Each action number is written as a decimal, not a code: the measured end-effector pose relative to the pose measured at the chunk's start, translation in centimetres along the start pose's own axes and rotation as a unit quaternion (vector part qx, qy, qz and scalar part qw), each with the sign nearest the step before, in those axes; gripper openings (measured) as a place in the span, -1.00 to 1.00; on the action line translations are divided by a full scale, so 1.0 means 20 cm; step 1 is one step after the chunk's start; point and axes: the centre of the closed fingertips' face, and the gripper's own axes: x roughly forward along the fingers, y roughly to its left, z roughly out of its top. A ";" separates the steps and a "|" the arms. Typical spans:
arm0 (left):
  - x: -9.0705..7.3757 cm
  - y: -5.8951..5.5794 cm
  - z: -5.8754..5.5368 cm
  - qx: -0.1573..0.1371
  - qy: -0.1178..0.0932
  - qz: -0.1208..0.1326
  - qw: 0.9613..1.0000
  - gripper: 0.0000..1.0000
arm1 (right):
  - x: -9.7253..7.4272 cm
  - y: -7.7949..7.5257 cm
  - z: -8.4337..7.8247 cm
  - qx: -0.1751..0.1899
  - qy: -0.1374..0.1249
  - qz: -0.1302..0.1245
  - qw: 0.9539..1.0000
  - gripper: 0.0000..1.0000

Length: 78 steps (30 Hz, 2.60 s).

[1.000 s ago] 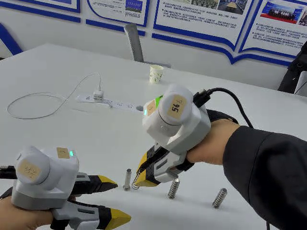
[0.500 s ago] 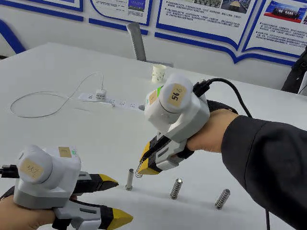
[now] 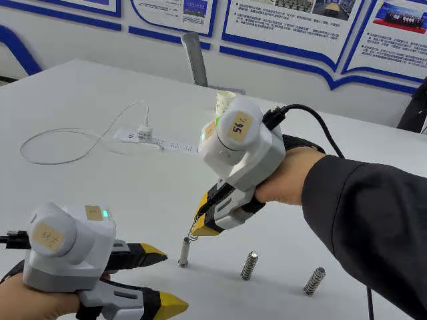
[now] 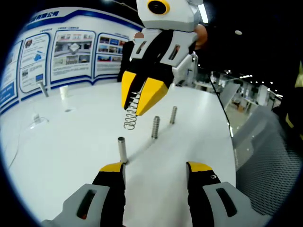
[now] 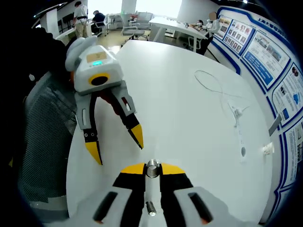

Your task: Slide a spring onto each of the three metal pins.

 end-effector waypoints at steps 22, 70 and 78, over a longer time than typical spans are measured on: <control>-0.01 0.01 0.00 -0.008 -0.001 0.001 1.000 0.04 | 0.09 -0.03 -0.02 0.008 0.018 0.014 1.000 -0.76; 0.01 0.00 -0.03 -0.018 0.007 -0.003 1.000 0.02 | 0.28 0.01 -0.11 0.029 0.051 0.041 0.997 -0.76; 0.00 0.01 -0.04 -0.019 0.008 -0.003 1.000 0.02 | 0.30 0.03 -0.12 0.029 0.055 0.047 0.997 -0.76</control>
